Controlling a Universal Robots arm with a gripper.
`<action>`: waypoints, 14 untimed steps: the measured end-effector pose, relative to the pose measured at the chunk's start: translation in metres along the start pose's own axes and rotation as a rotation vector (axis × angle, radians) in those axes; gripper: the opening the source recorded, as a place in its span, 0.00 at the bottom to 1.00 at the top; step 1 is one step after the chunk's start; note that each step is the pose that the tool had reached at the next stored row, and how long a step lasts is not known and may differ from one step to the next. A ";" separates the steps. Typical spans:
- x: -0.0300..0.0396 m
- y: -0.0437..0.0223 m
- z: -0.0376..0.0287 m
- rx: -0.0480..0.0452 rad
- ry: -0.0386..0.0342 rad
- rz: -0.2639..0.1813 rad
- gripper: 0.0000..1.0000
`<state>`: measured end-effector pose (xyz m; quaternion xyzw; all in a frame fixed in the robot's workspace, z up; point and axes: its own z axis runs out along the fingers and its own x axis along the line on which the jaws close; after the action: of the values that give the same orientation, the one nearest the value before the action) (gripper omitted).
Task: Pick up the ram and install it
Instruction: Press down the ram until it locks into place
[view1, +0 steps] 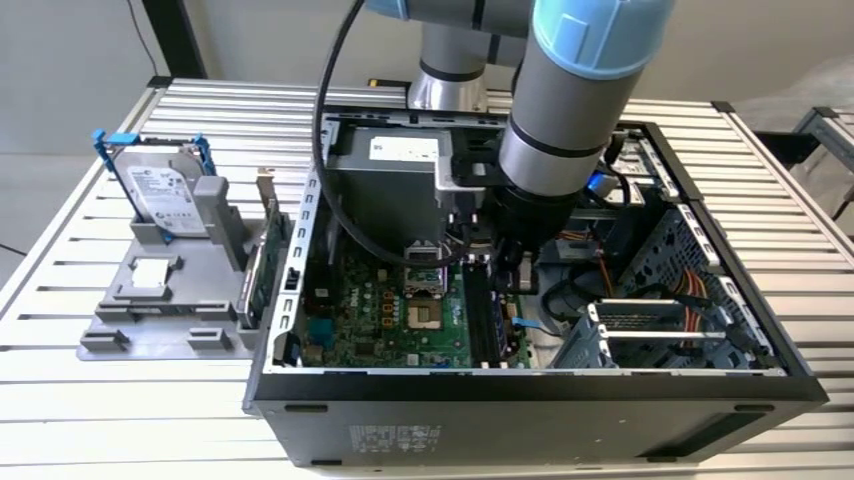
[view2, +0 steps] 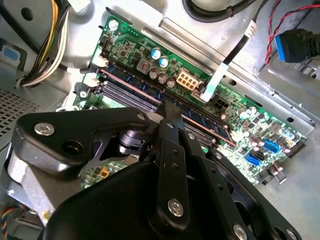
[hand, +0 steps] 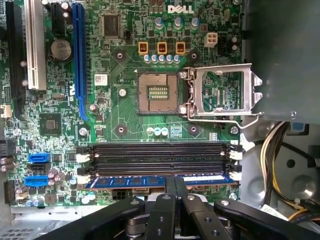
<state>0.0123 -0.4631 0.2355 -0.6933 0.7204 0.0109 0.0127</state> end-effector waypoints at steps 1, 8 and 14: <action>0.0001 -0.0005 0.0007 0.0000 0.0003 0.000 0.00; 0.0008 -0.0008 0.0123 -0.0003 0.0015 0.000 0.00; 0.0007 -0.0008 0.0140 -0.0001 0.0004 0.000 0.00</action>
<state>0.0132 -0.4634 0.2215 -0.6934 0.7204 0.0108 0.0126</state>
